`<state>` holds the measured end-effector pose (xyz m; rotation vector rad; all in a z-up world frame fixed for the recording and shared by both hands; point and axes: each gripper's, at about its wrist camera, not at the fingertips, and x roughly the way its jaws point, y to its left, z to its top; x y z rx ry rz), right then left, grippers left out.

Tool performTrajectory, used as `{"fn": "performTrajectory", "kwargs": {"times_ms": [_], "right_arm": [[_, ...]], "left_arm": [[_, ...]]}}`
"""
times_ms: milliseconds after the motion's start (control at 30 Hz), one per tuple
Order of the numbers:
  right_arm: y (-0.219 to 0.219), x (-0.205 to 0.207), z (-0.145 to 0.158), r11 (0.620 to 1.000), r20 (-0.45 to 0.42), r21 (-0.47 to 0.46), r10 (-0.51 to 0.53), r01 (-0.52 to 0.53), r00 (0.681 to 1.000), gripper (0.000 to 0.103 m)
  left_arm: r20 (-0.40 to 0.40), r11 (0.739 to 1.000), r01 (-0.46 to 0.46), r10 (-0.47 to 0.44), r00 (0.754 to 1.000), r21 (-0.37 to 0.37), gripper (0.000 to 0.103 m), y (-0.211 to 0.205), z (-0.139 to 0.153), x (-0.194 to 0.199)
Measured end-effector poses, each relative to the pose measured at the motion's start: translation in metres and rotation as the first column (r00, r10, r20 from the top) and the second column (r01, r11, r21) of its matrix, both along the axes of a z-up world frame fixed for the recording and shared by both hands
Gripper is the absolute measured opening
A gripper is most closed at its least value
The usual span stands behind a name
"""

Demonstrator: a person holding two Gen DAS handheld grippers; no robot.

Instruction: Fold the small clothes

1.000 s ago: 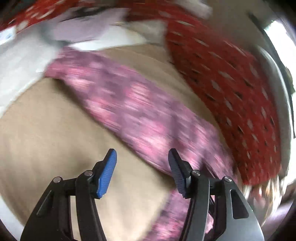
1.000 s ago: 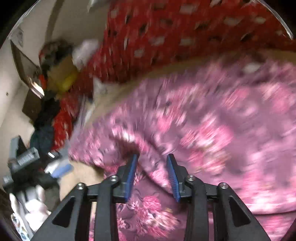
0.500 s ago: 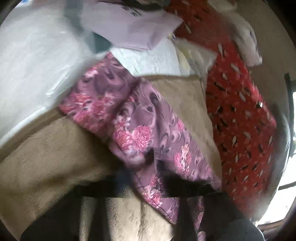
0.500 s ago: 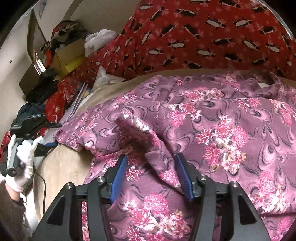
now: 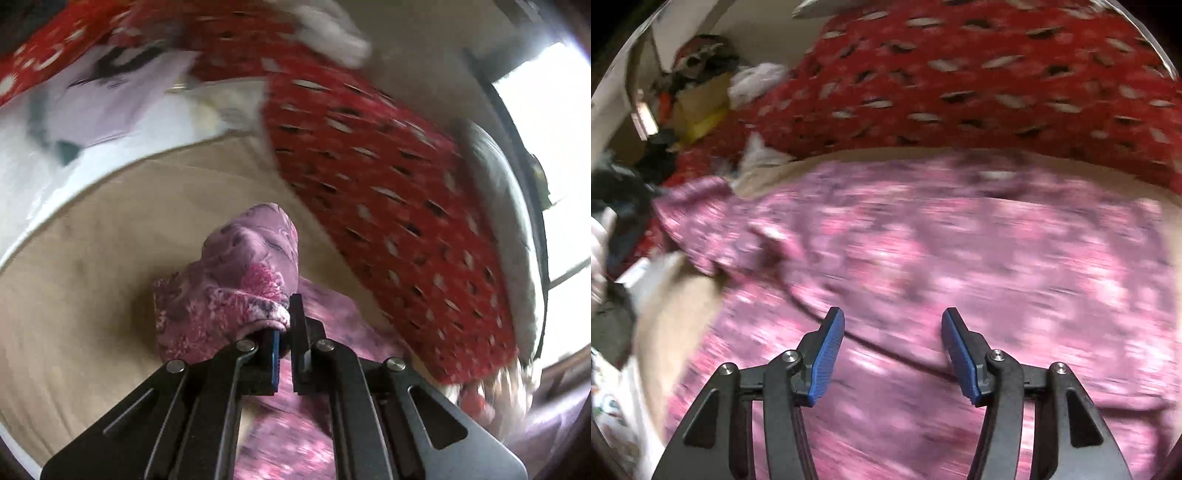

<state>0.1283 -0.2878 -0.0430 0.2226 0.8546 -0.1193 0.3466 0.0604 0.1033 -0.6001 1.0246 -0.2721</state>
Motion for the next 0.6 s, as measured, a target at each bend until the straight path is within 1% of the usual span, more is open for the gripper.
{"fn": "performTrajectory", "kwargs": {"times_ms": [33,67,100,133,167,200,233,267,300,333,367,400,433,500,600], "right_arm": [[-0.015,-0.013,0.0,0.998,0.0,-0.044,-0.049,0.048,0.999,0.061],[-0.025,-0.021,-0.003,0.995,-0.002,-0.068,-0.079,0.079,0.997,0.073],[-0.035,-0.029,-0.006,0.99,-0.011,-0.085,-0.114,0.112,0.993,0.079],[-0.045,-0.036,-0.013,0.985,-0.029,-0.091,-0.151,0.147,0.988,0.089],[-0.056,-0.041,-0.024,0.984,-0.058,-0.066,-0.171,0.167,0.984,0.092],[-0.062,-0.045,-0.029,0.987,-0.05,-0.033,-0.158,0.156,0.986,0.092],[-0.064,-0.05,-0.028,0.99,-0.001,-0.018,-0.143,0.143,0.99,0.093],[-0.064,-0.05,-0.027,0.99,0.001,-0.01,-0.138,0.138,0.99,0.097],[-0.063,-0.047,-0.029,0.992,-0.011,-0.016,-0.128,0.128,0.992,0.099],[-0.06,-0.043,-0.031,0.994,-0.026,-0.042,-0.105,0.104,0.994,0.103],[-0.056,-0.041,-0.032,0.993,-0.036,-0.071,-0.099,0.096,0.994,0.103],[-0.052,-0.039,-0.034,0.99,-0.044,-0.103,-0.098,0.093,0.994,0.103],[-0.05,-0.038,-0.034,0.989,-0.044,-0.114,-0.098,0.092,0.994,0.103],[-0.05,-0.038,-0.035,0.99,-0.039,-0.11,-0.097,0.092,0.995,0.103],[-0.053,-0.039,-0.036,0.991,-0.031,-0.097,-0.093,0.089,0.995,0.103]], "left_arm": [[0.011,1.0,0.021,-0.021,1.0,0.008,0.002,-0.015,0.006,-0.004],[0.02,0.999,0.038,-0.038,0.999,0.016,0.002,-0.029,0.011,-0.008],[0.026,0.998,0.057,-0.058,0.998,0.02,0.002,-0.044,0.015,-0.012],[0.027,0.997,0.075,-0.076,0.997,0.021,0.002,-0.056,0.017,-0.015],[0.023,0.995,0.096,-0.097,0.995,0.023,0.002,-0.073,0.018,-0.019],[0.019,0.993,0.115,-0.115,0.993,0.023,0.002,-0.087,0.018,-0.023],[0.014,0.99,0.139,-0.14,0.99,0.026,0.002,-0.103,0.018,-0.027],[0.008,0.986,0.164,-0.164,0.986,0.031,0.002,-0.121,0.017,-0.033],[0.001,0.981,0.192,-0.193,0.981,0.038,0.002,-0.139,0.014,-0.038],[-0.006,0.976,0.212,-0.212,0.977,0.043,0.002,-0.152,0.011,-0.043],[-0.017,0.97,0.237,-0.237,0.971,0.049,0.002,-0.168,0.006,-0.047],[-0.03,0.961,0.271,-0.27,0.962,0.059,0.002,-0.188,-0.003,-0.054],[-0.042,0.954,0.291,-0.288,0.957,0.068,0.002,-0.201,-0.011,-0.058],[-0.093,0.938,0.334,-0.326,0.941,0.092,0.002,-0.231,-0.039,-0.066],[-0.187,0.927,0.359,-0.336,0.923,0.105,0.002,-0.256,-0.087,-0.07]]}}
